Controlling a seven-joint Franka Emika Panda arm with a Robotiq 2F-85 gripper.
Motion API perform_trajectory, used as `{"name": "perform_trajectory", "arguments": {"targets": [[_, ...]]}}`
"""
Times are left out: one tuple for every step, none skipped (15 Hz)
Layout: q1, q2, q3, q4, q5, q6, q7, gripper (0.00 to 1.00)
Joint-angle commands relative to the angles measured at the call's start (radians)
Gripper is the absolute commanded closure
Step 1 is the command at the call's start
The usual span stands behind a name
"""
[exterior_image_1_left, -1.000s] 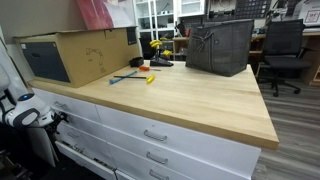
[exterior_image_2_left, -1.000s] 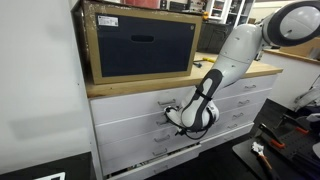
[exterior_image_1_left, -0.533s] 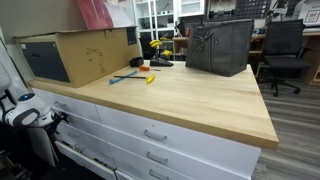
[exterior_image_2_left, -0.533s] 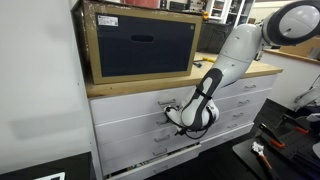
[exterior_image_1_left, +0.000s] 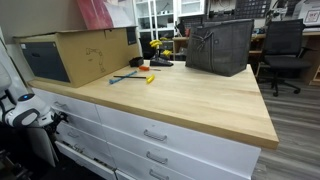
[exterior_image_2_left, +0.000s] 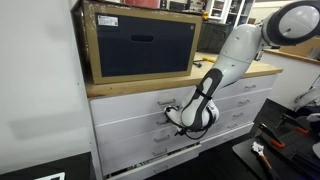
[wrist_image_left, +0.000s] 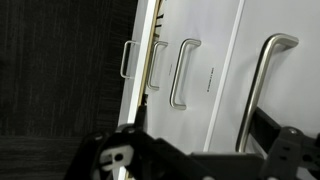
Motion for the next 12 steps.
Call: {"name": "perform_trajectory", "arguments": {"targets": [[0.011, 0.065, 0.057, 0.048, -0.014, -0.082, -0.041, 0.0], [0.012, 0.065, 0.059, 0.047, -0.014, -0.079, -0.04, 0.0], [0.01, 0.065, 0.064, 0.046, -0.015, -0.074, -0.04, 0.0], [0.006, 0.065, 0.076, 0.043, -0.015, -0.065, -0.037, 0.0], [0.007, 0.067, 0.082, 0.04, -0.015, -0.055, -0.037, 0.0], [0.013, 0.071, 0.087, 0.034, -0.015, -0.037, -0.038, 0.0], [0.02, 0.074, 0.084, 0.031, -0.014, -0.025, -0.04, 0.0], [0.03, 0.078, 0.077, 0.027, -0.012, -0.012, -0.047, 0.0], [0.034, 0.083, 0.08, 0.02, -0.011, 0.007, -0.055, 0.0], [0.039, 0.088, 0.082, 0.012, -0.008, 0.03, -0.068, 0.0], [0.043, 0.091, 0.087, 0.002, -0.005, 0.048, -0.076, 0.0], [0.049, 0.092, 0.089, -0.002, 0.001, 0.055, -0.081, 0.0]]}}
